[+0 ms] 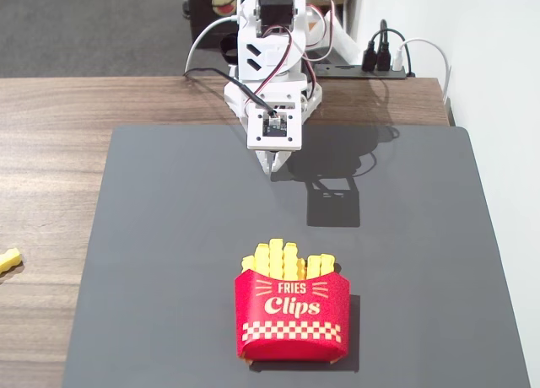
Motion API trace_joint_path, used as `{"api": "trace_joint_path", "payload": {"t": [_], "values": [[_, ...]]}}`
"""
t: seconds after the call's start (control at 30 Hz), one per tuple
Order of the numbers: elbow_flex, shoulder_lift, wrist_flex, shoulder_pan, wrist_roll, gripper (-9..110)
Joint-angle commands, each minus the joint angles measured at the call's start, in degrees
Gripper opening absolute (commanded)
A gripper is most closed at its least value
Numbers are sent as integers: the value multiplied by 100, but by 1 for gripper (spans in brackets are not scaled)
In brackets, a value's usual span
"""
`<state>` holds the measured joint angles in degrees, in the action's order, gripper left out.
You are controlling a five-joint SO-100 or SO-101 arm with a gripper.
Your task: Grab a fry
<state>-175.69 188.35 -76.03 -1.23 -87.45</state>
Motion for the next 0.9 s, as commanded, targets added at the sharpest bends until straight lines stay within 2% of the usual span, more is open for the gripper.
{"api": "trace_joint_path", "payload": {"t": [0.0,0.87], "values": [[18,35,-70,-9,-26,1],[18,-185,44,105,-97,1]]}}
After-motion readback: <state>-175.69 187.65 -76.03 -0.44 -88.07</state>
